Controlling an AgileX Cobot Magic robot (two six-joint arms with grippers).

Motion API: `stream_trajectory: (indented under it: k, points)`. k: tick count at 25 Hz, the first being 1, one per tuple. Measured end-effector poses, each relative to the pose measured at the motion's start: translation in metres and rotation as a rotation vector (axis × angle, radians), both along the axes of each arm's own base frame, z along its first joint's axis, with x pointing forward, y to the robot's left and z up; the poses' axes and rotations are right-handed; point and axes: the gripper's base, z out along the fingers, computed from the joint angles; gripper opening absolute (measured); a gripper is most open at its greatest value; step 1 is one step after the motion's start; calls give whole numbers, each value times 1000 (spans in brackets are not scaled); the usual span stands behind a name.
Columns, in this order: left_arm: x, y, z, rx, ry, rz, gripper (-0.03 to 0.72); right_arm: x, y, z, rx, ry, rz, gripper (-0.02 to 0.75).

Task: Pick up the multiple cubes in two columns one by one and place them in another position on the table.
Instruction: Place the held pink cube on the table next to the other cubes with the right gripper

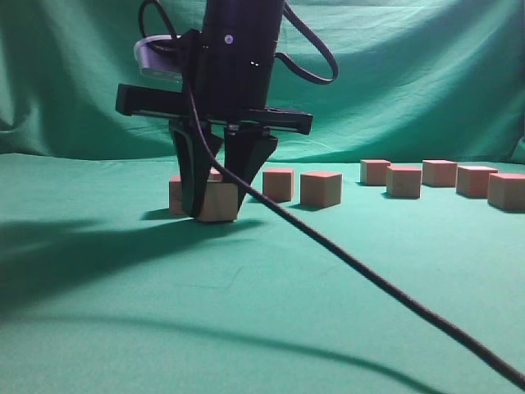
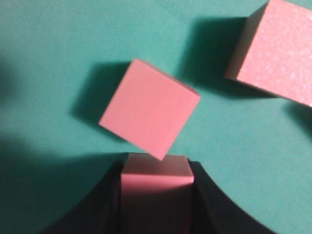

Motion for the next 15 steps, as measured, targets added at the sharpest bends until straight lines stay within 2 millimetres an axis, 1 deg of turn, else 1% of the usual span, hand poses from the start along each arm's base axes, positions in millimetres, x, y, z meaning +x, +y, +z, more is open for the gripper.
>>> stream_trajectory:
  k: [11,15]
  points:
    - [0,0,0,0,0,0,0,0,0,-1,1,0,1,270]
    - [0,0,0,0,0,0,0,0,0,-1,-1,3,3,422]
